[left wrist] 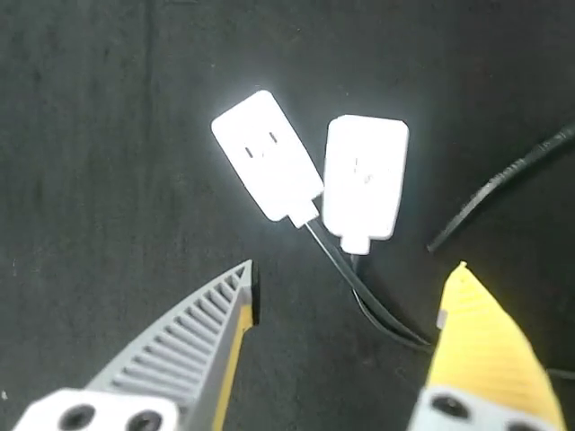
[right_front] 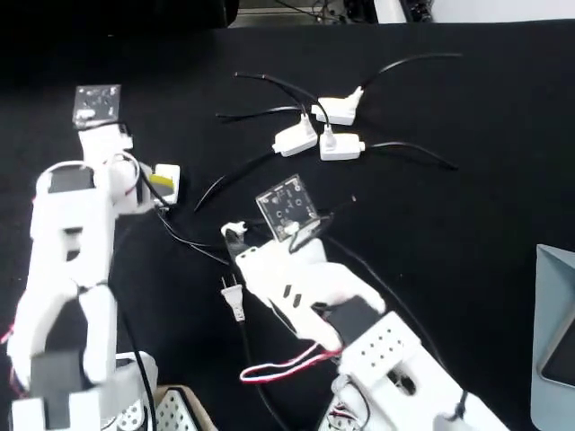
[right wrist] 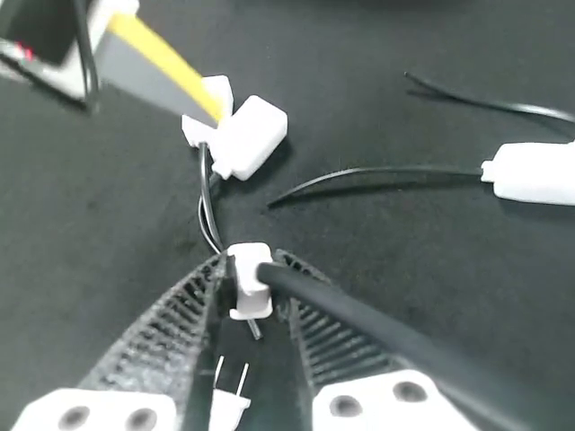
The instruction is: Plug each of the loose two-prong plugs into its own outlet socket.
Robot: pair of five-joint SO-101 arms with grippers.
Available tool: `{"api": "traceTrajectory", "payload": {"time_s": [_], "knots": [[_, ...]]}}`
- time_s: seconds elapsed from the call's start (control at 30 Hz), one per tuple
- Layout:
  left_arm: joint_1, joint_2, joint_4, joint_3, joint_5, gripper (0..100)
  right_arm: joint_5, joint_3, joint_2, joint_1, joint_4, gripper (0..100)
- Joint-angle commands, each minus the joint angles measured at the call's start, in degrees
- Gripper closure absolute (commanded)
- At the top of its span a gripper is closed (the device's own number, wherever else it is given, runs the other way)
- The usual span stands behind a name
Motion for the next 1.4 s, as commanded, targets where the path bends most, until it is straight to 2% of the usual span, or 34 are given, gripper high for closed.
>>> {"api": "traceTrajectory", "payload": {"time_s": [0.0,0.2,0.37,0.53,0.67,0.83,1.0,1.23,1.37], "knots": [[-0.7,8.2,-0.4,-10.0,-4.2,67,0.1,-2.0,6.5,2.0,-4.0,98.6],[-0.8,20.2,-0.4,-19.5,-4.6,67,-0.1,-4.1,11.5,3.4,-4.3,98.6],[-5.0,28.4,-0.3,-27.0,-4.0,68,0.0,-4.2,11.6,3.4,-4.3,98.6],[-8.5,35.0,-0.3,-31.5,0.2,71,0.2,-4.2,11.6,3.4,-4.3,98.6],[-8.5,38.8,-0.3,-33.1,0.4,71,0.3,-4.2,11.6,3.4,-4.2,98.6],[-8.0,42.8,-0.3,-36.3,4.8,71,0.3,-4.2,11.6,3.4,-4.0,98.6],[-5.2,46.4,0.1,-36.4,4.7,72,0.3,-4.2,11.6,3.4,-4.0,98.6],[-4.3,47.0,6.3,-39.8,3.9,92,0.3,-4.1,11.6,3.4,-4.0,98.6],[-5.1,43.9,15.8,-46.0,-4.7,97,0.3,-4.0,11.6,3.4,-4.0,98.6]]}}
